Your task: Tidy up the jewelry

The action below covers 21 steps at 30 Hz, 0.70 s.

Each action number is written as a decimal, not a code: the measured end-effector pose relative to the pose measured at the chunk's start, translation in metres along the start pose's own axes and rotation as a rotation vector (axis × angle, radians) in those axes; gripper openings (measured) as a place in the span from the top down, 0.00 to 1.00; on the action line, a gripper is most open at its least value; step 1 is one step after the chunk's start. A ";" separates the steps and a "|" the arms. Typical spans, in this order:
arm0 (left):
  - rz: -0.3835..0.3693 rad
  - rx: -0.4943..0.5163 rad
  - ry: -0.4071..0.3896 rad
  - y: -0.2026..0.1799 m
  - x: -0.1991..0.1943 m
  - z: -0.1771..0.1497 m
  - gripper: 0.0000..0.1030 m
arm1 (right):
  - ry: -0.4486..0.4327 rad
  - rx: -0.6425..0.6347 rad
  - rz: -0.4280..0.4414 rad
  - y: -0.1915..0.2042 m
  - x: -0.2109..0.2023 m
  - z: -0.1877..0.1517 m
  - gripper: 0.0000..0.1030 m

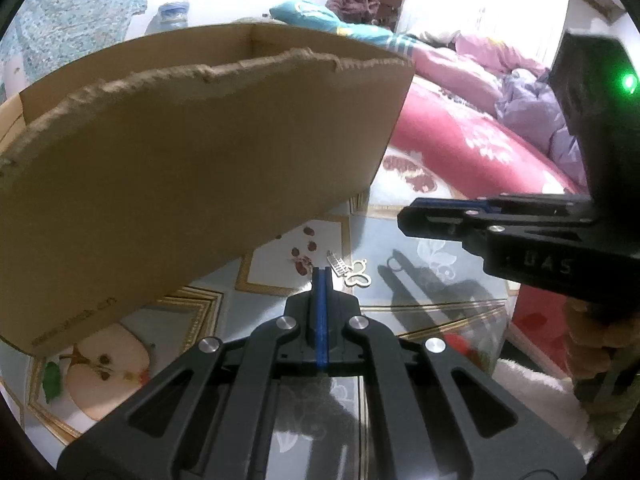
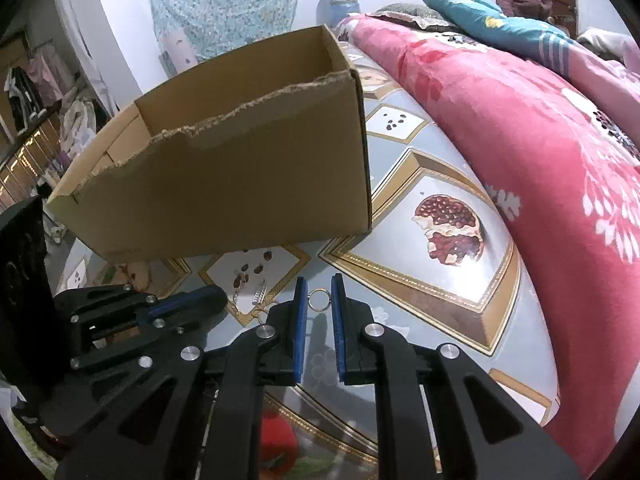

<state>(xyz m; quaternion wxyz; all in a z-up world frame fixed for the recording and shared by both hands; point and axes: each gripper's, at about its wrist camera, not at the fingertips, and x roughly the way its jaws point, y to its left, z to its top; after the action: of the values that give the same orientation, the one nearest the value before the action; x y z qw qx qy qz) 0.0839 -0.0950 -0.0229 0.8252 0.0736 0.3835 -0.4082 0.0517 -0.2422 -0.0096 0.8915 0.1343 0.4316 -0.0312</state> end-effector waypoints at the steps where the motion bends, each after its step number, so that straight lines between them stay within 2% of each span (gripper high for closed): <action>1: -0.008 -0.008 -0.006 0.002 -0.002 0.000 1.00 | -0.004 0.003 0.002 0.000 -0.002 0.000 0.88; 6: -0.050 -0.057 -0.016 0.012 -0.009 0.002 1.00 | -0.017 0.006 0.003 -0.001 -0.007 0.001 0.88; 9: -0.043 -0.063 0.000 0.013 -0.005 0.004 1.00 | -0.017 0.007 0.005 -0.001 -0.007 0.002 0.88; 11: -0.054 -0.066 0.012 0.012 -0.001 0.006 0.95 | -0.017 0.006 0.004 -0.001 -0.007 0.002 0.88; 12: -0.058 -0.069 0.018 0.012 0.001 0.007 0.86 | -0.018 0.006 0.004 -0.002 -0.007 0.002 0.88; 14: -0.056 -0.065 0.025 0.010 0.006 0.009 0.81 | -0.018 0.007 0.002 -0.003 -0.008 0.002 0.88; 17: -0.034 -0.048 0.066 0.007 0.016 0.010 0.81 | -0.020 0.012 0.000 -0.004 -0.008 0.002 0.88; 20: -0.014 -0.024 0.066 0.003 0.018 0.011 0.81 | -0.019 0.014 0.000 -0.005 -0.008 0.002 0.88; 21: -0.002 -0.017 0.066 0.003 0.019 0.010 0.84 | -0.019 0.014 -0.001 -0.005 -0.008 0.002 0.88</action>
<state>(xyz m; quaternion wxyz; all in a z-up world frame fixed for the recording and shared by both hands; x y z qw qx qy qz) 0.0988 -0.1092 -0.0290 0.8123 0.0798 0.4141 -0.4029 0.0476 -0.2478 -0.0033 0.8946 0.1401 0.4228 -0.0358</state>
